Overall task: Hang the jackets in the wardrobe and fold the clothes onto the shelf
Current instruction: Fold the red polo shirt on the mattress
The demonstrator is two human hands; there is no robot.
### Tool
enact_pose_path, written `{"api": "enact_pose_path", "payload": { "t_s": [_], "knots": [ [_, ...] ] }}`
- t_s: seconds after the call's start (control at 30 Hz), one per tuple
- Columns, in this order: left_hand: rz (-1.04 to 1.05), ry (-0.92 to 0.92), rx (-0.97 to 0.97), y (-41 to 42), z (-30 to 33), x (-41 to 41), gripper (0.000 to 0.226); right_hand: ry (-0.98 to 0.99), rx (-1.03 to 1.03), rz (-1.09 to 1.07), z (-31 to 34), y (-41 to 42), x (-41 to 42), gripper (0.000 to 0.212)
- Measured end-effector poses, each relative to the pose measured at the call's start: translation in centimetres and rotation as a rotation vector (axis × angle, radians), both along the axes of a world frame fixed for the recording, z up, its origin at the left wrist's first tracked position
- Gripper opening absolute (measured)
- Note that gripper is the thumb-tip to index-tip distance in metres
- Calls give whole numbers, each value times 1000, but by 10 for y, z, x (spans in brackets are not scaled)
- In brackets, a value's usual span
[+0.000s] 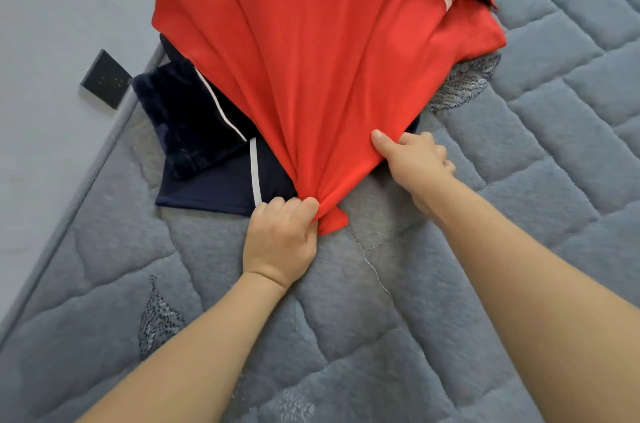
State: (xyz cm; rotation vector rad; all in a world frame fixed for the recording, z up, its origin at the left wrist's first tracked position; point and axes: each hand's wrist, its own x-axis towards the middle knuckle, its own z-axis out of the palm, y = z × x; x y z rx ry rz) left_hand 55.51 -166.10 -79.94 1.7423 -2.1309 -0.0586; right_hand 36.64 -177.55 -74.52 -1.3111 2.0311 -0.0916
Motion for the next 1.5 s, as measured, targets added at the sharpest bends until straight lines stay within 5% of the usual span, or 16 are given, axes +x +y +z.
{"api": "enact_pose_path", "payload": {
  "t_s": [0.33, 0.43, 0.63, 0.77, 0.9, 1.03, 1.13, 1.23, 1.3, 1.5],
  "knots": [
    [-203, -239, 125, 41, 50, -28, 14, -324, 6, -180, 28, 138, -63, 36],
    [-444, -246, 508, 128, 70, -69, 2, -257, 166, -152, 31, 209, -104, 26],
    [-752, -81, 1345, 320, 113, -165, 25, 92, 935, 243, 71, 384, -176, 37],
    [-862, -143, 1595, 366, 134, -186, 21, 119, 1260, 296, 89, 474, -214, 35],
    [-399, -74, 1107, 304, 128, -149, 28, 191, 765, 75, 80, 478, -234, 23],
    [136, -105, 771, 223, 107, -101, 59, -201, 231, -389, 60, 412, -218, 25],
    [254, -226, 776, 191, 85, -84, 73, -316, 91, -552, 45, 369, -201, 26],
    [146, -206, 789, 190, 78, -93, 44, -486, 126, -704, 33, 360, -188, 21],
    [64, -200, 935, 213, 76, -90, 31, -648, 192, -809, 33, 360, -188, 35],
    [126, -940, 1581, 277, 114, -57, 37, -593, -90, -935, 56, 357, -222, 33]
  ]
}}
